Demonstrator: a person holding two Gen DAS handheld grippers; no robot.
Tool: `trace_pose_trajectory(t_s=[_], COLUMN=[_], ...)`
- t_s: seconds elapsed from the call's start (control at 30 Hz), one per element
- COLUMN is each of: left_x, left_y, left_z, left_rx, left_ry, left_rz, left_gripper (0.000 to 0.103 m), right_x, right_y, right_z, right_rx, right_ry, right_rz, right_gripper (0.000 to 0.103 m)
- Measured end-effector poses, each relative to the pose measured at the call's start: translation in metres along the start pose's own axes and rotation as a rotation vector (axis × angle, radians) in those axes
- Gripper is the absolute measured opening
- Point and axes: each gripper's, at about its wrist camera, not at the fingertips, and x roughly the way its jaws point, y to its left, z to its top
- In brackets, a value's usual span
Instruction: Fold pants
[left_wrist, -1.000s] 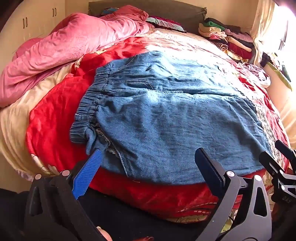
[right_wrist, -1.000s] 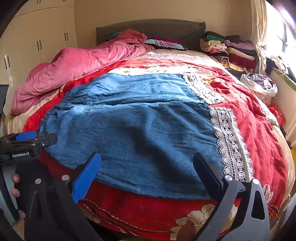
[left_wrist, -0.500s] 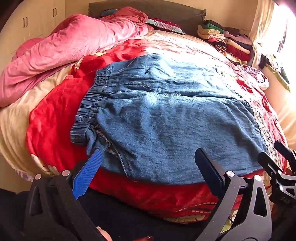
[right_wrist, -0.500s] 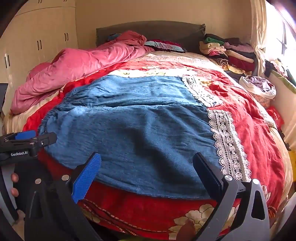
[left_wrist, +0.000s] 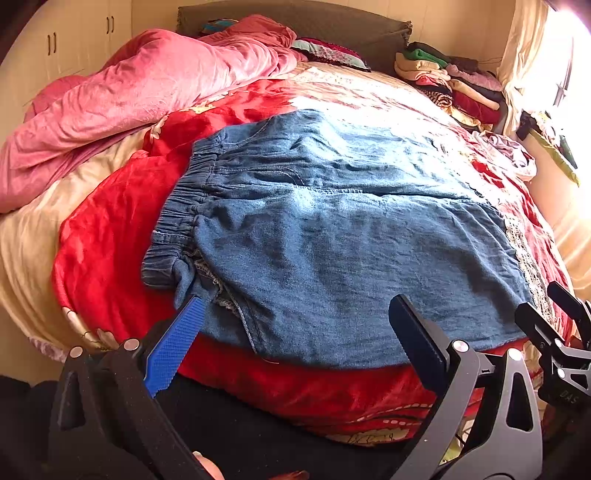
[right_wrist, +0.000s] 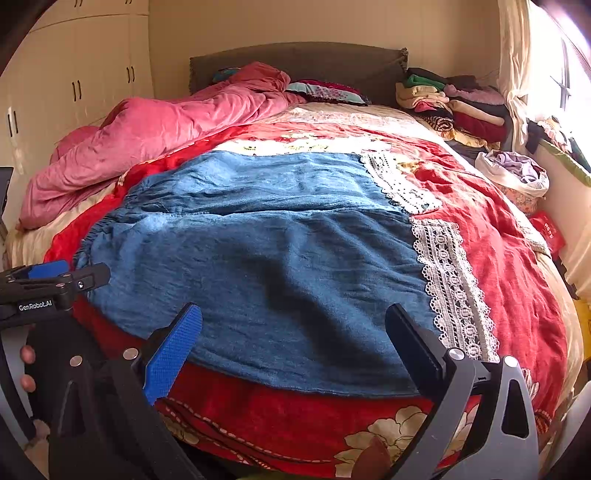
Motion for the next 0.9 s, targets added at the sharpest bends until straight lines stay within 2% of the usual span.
trace_pose_trajectory(t_s=[0.9], left_x=[-0.0022], left_y=[0.0042], left_z=[0.0021], left_rx=[-0.003], left_ry=[-0.013], left_rz=[0.001], left_gripper=[0.094], right_x=[0.0004], right_y=[0.0007], right_z=[0.0007], right_rx=[-0.006], right_ry=[-0.005], right_rz=[-0.001], right_gripper=[0.099])
